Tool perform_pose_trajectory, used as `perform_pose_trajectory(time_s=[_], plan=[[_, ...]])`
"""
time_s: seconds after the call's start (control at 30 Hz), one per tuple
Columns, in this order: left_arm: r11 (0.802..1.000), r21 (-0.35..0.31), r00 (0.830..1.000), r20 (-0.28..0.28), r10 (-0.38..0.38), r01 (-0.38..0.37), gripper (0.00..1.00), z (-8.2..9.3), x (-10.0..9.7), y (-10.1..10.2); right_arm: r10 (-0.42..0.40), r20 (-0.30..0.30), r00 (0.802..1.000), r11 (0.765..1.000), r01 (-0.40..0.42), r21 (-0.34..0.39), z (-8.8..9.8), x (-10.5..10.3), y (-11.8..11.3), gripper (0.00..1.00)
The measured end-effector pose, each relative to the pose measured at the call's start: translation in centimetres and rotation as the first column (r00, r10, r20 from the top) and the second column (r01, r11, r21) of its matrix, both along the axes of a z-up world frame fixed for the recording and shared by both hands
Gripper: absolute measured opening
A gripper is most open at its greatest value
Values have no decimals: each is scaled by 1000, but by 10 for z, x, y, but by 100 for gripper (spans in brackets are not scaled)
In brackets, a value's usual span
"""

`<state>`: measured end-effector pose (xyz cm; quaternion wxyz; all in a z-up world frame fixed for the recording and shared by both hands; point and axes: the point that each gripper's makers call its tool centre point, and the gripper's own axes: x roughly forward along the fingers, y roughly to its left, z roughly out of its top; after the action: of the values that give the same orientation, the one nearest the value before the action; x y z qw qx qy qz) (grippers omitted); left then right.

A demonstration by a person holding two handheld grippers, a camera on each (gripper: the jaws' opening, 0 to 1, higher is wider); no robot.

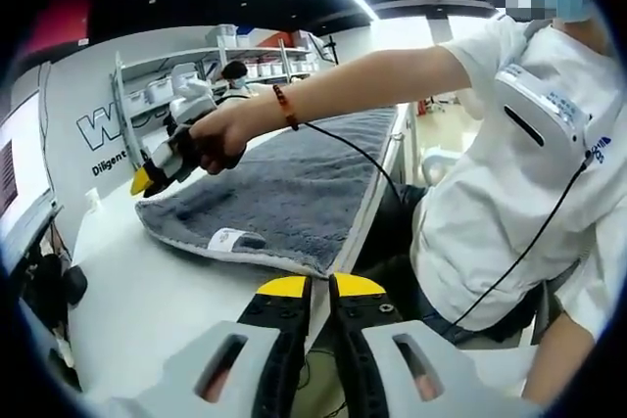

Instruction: Open the folded towel by lifting each exposed corner and separating the folded layers until the towel lies flat within the target outline without major curled edges

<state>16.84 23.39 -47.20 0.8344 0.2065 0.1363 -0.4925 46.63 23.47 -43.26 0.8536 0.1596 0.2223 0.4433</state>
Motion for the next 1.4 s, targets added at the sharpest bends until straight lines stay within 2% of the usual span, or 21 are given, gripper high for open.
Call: perform_pose_trajectory(time_s=[0.27, 0.43, 0.53, 0.77, 0.9, 1.07, 1.13, 1.33, 1.4], plan=[[999, -12, 999, 2, 47, -47, 7, 3, 4, 10, 2, 2, 1000, 999, -2, -34, -11, -2, -7, 21], [998, -27, 999, 12, 52, -52, 7, 6, 4, 11, 7, 15, 1000, 999, -6, -41, -10, -3, -9, 22], [997, -13, 997, 16, 75, -75, 7, 5, 8, 16, -6, 21, 1000, 999, 7, -48, -12, -9, -10, 22], [994, -42, 994, 29, 107, -106, 10, 11, 11, 19, 32, 41, 999, 995, -28, -91, -15, -22, -8, 27], [991, -63, 992, 48, 119, -116, 13, 17, 13, 19, 35, 53, 998, 995, -30, -99, -13, -23, -12, 28], [982, -110, 987, 30, 157, -153, 16, 22, 20, 22, 27, 61, 998, 989, -18, -144, -19, -28, -22, 31], [979, -125, 985, 36, 167, -161, 17, 25, 21, 21, 21, 88, 996, 988, -7, -155, -16, -28, -24, 31], [981, -142, 988, 59, 144, -134, 23, 30, 19, 15, 22, 132, 991, 982, 4, -191, -10, -29, -32, 36], [976, -185, 990, 67, 127, -113, 25, 39, 18, 7, 32, 136, 990, 981, -5, -196, -11, -31, -32, 38]])
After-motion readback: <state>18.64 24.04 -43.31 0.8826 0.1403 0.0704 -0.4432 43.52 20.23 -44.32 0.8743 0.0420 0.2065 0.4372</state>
